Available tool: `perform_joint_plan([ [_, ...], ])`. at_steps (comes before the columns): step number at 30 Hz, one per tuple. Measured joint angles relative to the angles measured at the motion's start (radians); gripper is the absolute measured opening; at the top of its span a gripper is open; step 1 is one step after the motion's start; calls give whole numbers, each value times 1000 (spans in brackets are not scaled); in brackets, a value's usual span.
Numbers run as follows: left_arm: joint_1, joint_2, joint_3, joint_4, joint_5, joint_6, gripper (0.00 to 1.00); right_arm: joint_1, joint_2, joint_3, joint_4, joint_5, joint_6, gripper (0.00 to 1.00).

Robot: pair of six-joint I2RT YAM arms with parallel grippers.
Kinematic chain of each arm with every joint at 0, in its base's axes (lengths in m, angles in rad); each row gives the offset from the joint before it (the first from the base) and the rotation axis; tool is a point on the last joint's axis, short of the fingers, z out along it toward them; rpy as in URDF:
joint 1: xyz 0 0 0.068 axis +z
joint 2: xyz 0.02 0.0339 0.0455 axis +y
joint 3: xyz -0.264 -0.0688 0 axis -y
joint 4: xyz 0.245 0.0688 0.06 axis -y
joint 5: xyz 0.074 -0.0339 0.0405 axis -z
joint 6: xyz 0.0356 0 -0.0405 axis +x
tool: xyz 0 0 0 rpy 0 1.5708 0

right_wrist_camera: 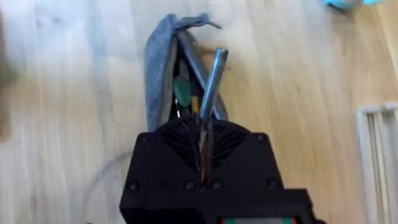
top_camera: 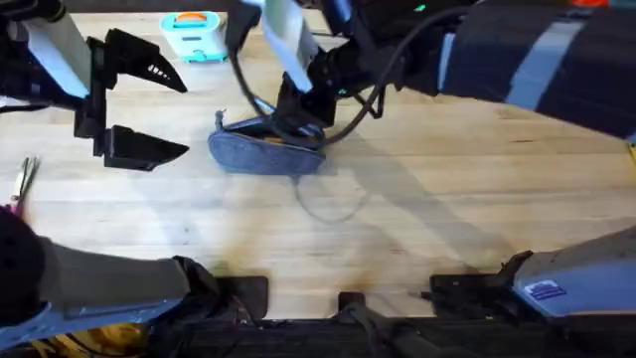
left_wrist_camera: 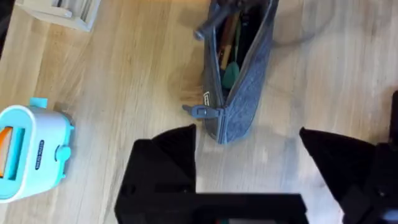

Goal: Unzip the bag, pick up the pens from the table one at a time and place them inside, then zip the bag closed.

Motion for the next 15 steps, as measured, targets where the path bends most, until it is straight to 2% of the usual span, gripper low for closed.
perform_joint_plan([
  [2,0,0,0,0,0,0,993,32,29,0,-1,-3,-113,32],
  [5,0,0,0,-1,0,0,993,37,71,0,14,-3,-185,30],
  [10,0,0,0,-1,0,0,993,37,170,0,18,-3,-214,31],
  [15,0,0,0,-12,0,0,993,36,211,0,23,-4,-218,39],
])
